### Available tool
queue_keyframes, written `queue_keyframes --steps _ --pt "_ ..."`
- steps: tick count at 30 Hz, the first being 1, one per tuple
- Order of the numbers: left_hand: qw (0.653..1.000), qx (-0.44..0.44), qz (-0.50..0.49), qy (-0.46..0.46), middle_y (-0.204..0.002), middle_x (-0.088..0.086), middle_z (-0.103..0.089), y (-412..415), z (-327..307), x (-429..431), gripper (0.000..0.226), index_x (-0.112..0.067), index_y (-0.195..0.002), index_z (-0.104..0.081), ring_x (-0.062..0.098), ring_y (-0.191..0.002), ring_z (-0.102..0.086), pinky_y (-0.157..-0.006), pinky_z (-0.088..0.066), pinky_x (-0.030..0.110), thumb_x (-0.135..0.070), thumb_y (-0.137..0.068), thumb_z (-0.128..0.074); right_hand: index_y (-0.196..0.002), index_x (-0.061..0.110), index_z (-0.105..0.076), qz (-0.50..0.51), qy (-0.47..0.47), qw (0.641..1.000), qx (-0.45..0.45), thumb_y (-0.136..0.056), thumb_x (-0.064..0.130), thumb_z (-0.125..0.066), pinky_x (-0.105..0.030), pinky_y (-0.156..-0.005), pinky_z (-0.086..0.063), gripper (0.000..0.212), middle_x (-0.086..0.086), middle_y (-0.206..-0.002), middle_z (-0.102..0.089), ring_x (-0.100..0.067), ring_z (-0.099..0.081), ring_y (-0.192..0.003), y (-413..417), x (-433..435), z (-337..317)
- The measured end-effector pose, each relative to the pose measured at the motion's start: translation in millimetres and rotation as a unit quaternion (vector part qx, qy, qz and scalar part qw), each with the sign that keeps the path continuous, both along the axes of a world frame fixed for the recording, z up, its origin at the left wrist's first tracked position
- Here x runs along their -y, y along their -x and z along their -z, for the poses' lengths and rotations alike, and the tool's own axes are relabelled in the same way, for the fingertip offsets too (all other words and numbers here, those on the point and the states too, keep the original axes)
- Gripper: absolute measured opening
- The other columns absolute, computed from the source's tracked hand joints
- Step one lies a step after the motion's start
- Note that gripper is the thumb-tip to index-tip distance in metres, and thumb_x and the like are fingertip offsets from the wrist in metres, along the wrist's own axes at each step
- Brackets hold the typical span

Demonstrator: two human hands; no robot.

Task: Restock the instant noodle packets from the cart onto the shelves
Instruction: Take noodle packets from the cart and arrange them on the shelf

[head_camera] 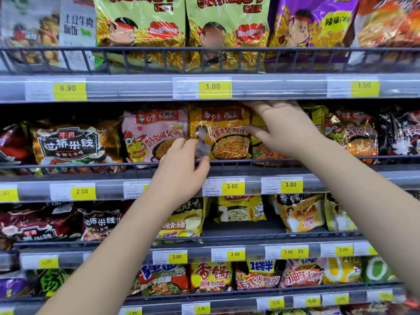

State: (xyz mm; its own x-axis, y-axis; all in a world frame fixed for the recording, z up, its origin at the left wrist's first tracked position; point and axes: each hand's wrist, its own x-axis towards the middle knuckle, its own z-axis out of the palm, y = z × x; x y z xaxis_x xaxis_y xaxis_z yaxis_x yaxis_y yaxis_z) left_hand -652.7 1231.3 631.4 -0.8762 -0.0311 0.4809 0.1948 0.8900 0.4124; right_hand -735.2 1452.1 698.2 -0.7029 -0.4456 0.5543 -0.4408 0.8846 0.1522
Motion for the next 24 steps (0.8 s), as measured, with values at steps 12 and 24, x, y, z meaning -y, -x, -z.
queue_keyframes --steps 12,24 --pt "0.984 -0.105 0.124 -0.067 -0.136 -0.011 -0.046 -24.3 9.1 -15.4 0.040 -0.020 -0.138 -0.054 -0.005 -0.126 -0.038 -0.102 -0.021 0.000 -0.030 -0.099 -0.055 -0.147 0.010 -0.048 0.010 0.205 0.977 -0.053 -0.100 0.027 -0.061 -0.036 -0.114 -0.032 0.052 -0.011 -0.145 -0.054 -0.027 -0.045 -0.137 -52.2 -117.3 50.4" --pt "0.972 -0.103 0.194 -0.083 -0.137 -0.012 -0.046 -15.2 8.5 -62.9 0.040 -0.024 -0.139 -0.052 -0.005 -0.127 -0.039 -0.108 -0.030 0.016 -0.028 -0.100 -0.057 -0.150 0.023 -0.044 0.075 0.289 0.954 -0.009 -0.100 0.037 -0.062 -0.026 -0.107 -0.035 0.055 0.006 -0.149 -0.051 -0.009 -0.043 -0.138 -100.9 -151.9 49.4"
